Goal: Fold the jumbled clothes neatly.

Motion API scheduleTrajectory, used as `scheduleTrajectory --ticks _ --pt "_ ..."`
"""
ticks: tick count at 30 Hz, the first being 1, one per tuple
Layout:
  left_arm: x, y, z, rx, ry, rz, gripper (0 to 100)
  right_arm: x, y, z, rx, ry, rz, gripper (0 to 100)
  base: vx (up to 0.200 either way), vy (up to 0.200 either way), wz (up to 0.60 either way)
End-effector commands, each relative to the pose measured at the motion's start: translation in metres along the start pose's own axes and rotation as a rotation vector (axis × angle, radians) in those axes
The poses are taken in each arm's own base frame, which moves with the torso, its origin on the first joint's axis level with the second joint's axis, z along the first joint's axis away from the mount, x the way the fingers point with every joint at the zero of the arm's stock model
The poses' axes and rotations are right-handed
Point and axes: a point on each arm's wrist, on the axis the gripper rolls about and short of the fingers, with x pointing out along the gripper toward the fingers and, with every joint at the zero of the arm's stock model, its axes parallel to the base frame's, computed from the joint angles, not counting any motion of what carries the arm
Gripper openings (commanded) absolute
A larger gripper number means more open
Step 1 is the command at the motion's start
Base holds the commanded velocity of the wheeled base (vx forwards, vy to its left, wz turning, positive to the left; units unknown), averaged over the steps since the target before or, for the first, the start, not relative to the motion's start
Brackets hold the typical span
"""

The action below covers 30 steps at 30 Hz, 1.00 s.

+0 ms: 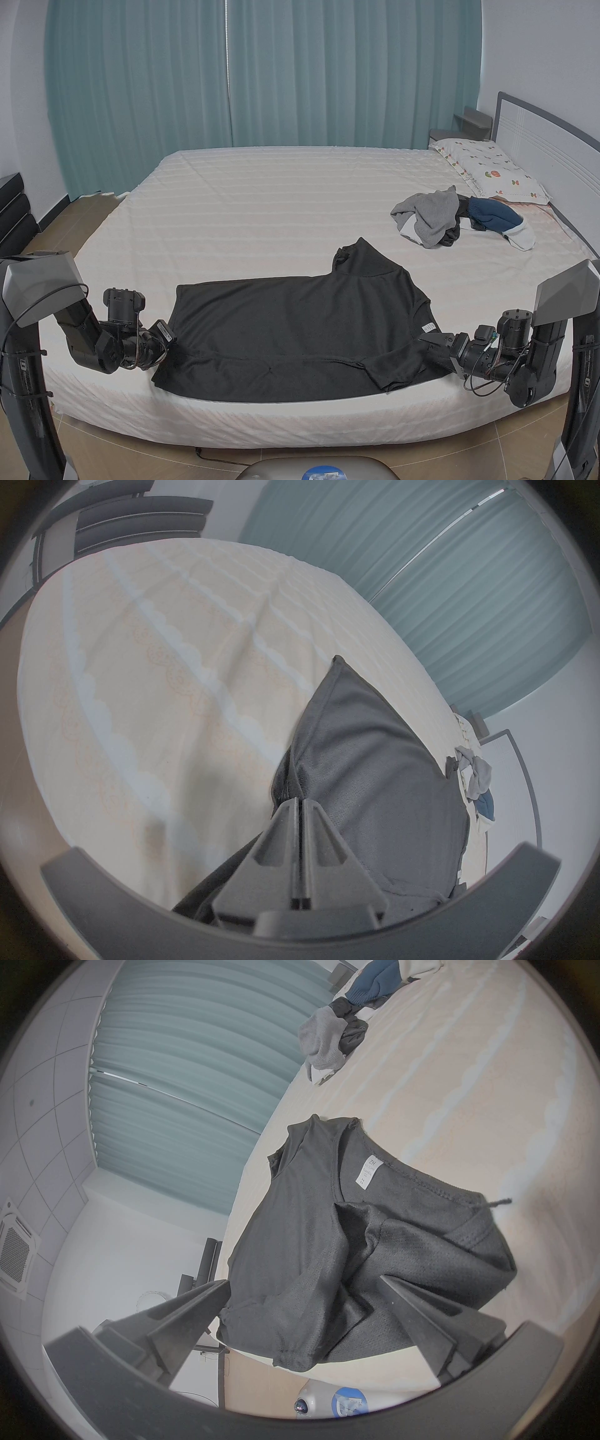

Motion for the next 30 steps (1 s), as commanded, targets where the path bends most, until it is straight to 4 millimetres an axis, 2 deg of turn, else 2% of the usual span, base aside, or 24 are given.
scheduleTrajectory --ticks 1,10,21,30 --pt "0.003 0.004 -0.002 -0.008 -0.004 0.017 0 -0.001 0.003 0.001 -0.012 -0.009 0.014 100 0.0 0.0 0.0" --pt "0.002 0.005 -0.001 -0.018 -0.019 0.033 0 -0.001 0.006 0.0 -0.021 -0.007 0.02 100 0.0 0.0 0.0" --pt "0.002 0.007 0.002 -0.038 -0.026 0.037 0 0.006 0.0 -0.01 -0.152 0.034 0.005 100 0.0 0.0 0.0" --pt "0.004 0.008 0.002 -0.038 -0.037 0.052 0 0.011 -0.003 -0.008 -0.222 0.036 0.019 100 0.0 0.0 0.0"
